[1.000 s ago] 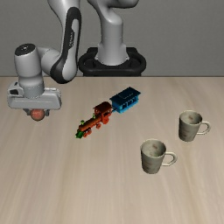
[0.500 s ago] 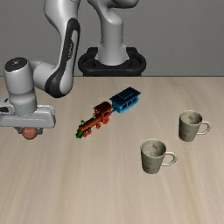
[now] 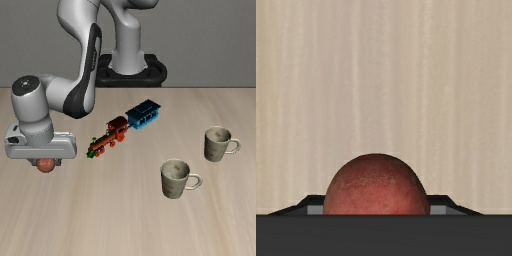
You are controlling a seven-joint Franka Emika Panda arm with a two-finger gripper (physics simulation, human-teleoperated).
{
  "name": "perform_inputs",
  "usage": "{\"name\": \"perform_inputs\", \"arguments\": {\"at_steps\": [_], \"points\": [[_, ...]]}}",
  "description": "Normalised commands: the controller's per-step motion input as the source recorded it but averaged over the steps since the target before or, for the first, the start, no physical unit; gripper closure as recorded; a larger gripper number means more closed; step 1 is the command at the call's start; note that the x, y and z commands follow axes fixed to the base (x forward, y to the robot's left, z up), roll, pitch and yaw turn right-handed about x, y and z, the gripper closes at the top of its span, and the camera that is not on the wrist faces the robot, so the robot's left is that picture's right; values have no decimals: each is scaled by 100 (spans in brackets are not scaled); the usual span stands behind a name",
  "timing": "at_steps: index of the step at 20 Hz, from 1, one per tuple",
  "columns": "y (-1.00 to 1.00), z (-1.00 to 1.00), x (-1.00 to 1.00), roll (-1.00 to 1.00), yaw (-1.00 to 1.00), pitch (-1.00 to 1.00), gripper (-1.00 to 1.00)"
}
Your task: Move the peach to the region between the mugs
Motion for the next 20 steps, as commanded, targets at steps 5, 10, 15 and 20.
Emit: {"name": "perform_inputs", "arguments": {"at_steps": [5,10,15,20], "points": [[100,0,0,0,0,0,100],[100,0,0,0,0,0,100],[100,0,0,0,0,0,100],[100,0,0,0,0,0,100]]}}
